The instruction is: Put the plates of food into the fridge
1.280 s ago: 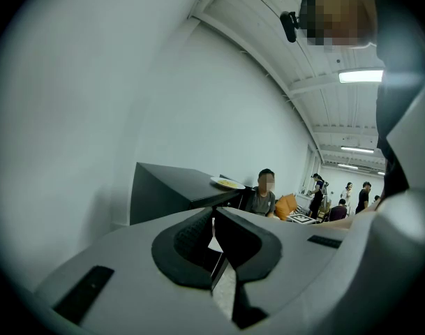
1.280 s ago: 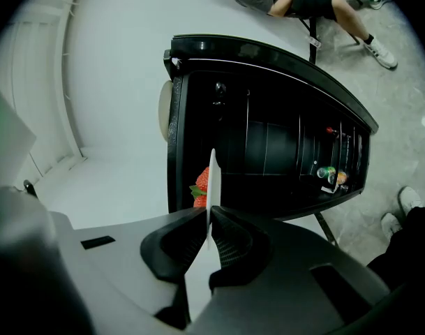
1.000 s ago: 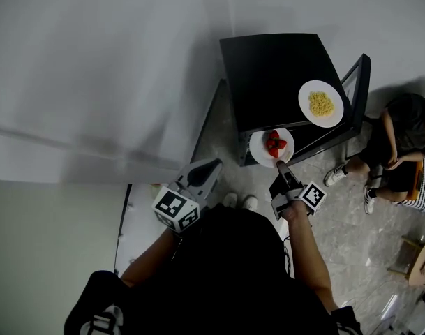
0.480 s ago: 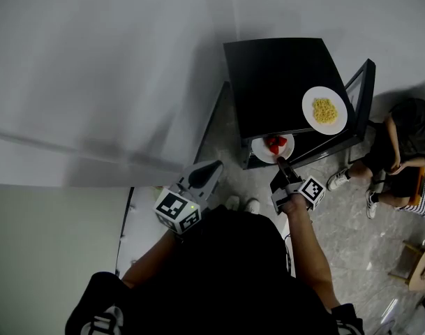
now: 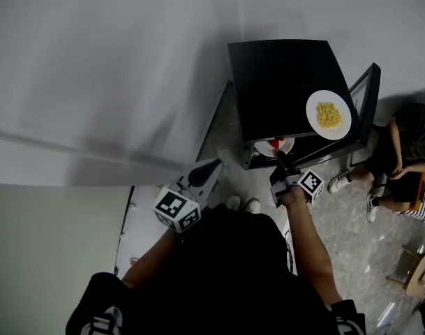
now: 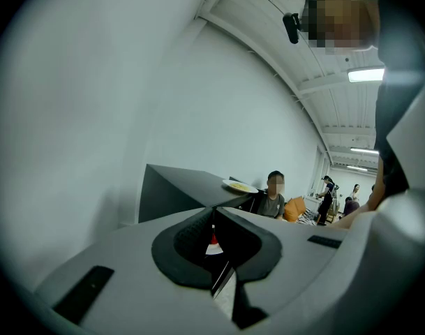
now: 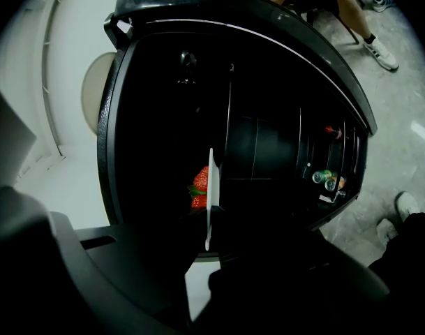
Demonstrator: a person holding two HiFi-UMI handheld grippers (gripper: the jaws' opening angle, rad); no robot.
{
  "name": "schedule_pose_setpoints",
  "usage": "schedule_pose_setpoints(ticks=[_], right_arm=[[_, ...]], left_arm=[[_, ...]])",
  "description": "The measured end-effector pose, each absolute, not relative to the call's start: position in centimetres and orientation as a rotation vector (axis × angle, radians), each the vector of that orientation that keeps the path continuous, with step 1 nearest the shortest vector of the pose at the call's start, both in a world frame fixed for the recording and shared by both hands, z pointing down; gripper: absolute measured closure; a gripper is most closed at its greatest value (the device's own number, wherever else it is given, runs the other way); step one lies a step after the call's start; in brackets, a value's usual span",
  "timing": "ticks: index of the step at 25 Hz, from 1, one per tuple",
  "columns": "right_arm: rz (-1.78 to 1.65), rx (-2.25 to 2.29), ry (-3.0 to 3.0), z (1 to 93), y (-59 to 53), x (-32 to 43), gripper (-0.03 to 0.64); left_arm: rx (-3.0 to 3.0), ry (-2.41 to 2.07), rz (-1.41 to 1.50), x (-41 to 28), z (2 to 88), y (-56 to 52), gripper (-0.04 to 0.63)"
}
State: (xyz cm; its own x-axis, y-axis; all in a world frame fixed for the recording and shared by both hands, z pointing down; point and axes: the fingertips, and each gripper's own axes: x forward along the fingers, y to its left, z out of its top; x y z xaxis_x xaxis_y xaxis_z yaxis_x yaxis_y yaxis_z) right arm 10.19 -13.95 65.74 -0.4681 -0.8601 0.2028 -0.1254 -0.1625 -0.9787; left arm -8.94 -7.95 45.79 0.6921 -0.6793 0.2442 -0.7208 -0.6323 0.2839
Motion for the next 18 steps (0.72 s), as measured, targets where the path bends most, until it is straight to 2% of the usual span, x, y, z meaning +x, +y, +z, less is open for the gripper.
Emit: schedule_pose_setpoints(ticks=[18], right_arm=[[-1.712,-1.168,1.510,67.3,-17.5,9.8,0.583]], left_arm=[[2.561,-1.104,0.191,-8.8,45.9,-8.9,0.565]])
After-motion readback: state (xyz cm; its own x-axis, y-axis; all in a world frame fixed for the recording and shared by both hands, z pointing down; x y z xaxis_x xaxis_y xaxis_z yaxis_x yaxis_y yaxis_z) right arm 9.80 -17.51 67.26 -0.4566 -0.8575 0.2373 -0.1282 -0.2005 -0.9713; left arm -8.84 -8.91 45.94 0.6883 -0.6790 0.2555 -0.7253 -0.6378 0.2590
